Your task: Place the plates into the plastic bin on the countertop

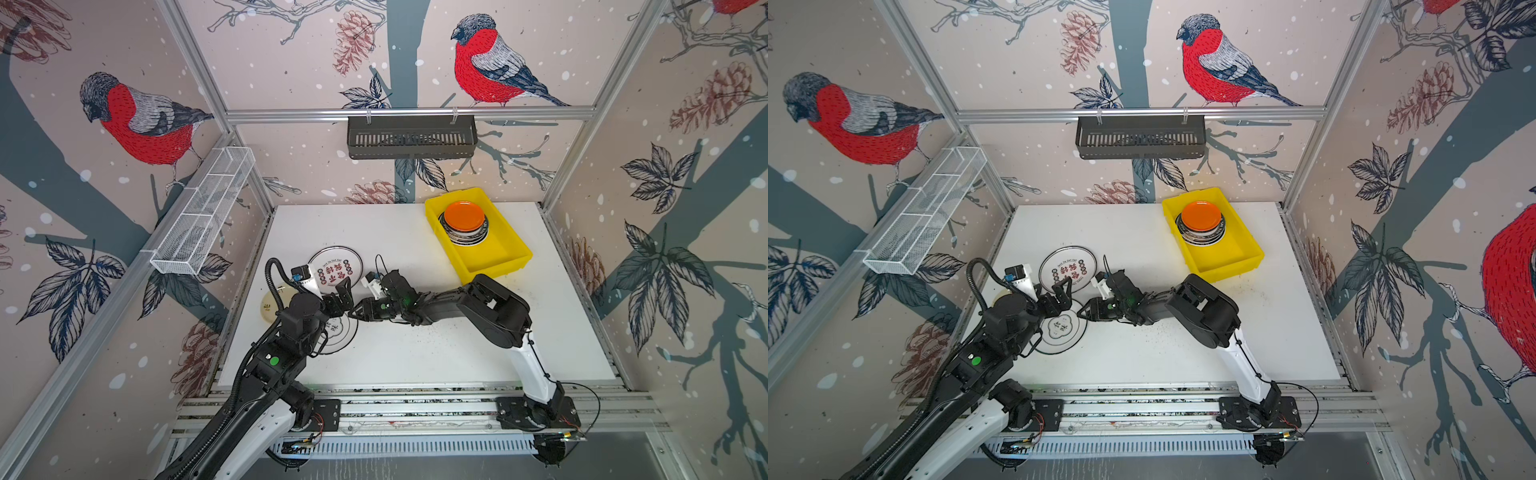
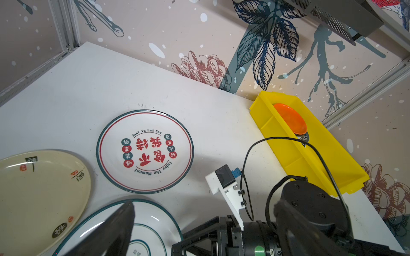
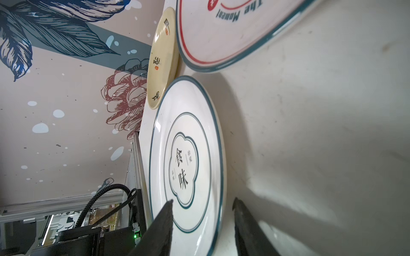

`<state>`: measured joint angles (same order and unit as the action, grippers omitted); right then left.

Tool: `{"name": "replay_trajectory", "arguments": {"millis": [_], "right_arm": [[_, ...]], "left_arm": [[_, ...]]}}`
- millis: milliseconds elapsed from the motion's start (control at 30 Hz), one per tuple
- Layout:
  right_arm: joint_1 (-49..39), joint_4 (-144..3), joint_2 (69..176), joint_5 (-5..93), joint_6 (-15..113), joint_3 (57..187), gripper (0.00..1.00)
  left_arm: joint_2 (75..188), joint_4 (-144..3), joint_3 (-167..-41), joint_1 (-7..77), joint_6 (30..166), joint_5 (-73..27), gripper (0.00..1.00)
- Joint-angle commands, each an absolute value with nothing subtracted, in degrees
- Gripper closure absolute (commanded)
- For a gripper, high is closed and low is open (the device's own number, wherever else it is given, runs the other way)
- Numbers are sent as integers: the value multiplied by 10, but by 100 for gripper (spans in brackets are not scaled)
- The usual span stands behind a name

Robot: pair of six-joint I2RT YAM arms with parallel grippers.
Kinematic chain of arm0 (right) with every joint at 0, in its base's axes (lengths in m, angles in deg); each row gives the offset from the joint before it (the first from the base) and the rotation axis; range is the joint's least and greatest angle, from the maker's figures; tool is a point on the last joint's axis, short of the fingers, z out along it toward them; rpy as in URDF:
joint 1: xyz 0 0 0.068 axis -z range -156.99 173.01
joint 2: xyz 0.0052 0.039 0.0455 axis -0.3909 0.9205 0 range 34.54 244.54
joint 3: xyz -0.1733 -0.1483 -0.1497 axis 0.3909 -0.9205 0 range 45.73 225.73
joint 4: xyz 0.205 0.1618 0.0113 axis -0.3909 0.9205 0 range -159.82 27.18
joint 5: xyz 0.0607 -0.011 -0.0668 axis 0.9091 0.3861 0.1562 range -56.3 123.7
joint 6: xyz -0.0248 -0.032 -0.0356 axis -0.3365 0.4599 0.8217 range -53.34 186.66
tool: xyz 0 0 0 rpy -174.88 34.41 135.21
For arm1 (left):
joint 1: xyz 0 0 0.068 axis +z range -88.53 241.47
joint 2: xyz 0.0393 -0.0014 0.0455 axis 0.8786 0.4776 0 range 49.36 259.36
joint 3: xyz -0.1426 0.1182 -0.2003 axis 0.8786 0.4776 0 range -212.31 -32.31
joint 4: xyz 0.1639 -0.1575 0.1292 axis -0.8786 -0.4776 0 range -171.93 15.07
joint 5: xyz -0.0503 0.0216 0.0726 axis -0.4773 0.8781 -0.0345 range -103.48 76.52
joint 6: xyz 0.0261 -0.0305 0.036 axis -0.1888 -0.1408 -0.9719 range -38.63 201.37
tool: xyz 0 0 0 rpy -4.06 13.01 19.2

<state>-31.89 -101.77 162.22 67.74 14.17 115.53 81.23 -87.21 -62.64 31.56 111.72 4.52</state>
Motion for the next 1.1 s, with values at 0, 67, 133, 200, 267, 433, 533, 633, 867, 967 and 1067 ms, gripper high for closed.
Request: {"name": "replay_trajectory", "arguments": {"millis": [0,67,133,200,267,433,533,633,867,967,1067], "right_arm": [[-322,-1005,1628,670,124,1151,59],[-323,-995,1629,665,127,1155,60],[-328,-978,1630,665,133,1164,61],[-331,-963,1632,659,137,1174,63],[-333,-935,1636,648,144,1186,65],[-336,-895,1643,632,155,1207,70],[-338,-872,1644,623,164,1218,71],[-339,-859,1648,620,167,1226,79],[-332,-844,1645,611,169,1225,86],[-328,-843,1637,605,170,1216,92],[-321,-849,1625,600,173,1200,97]], "left_arm": [[805,-873,-628,314,1114,38,3],[802,-876,-631,314,1112,37,3],[799,-879,-631,314,1110,36,3],[796,-876,-629,314,1111,34,3],[795,-874,-628,314,1110,30,3],[792,-872,-627,314,1111,24,3],[792,-868,-625,315,1112,22,3],[793,-868,-625,314,1112,20,3],[797,-872,-625,315,1115,20,3],[794,-875,-625,314,1119,19,3],[795,-876,-623,314,1122,20,3]]}}
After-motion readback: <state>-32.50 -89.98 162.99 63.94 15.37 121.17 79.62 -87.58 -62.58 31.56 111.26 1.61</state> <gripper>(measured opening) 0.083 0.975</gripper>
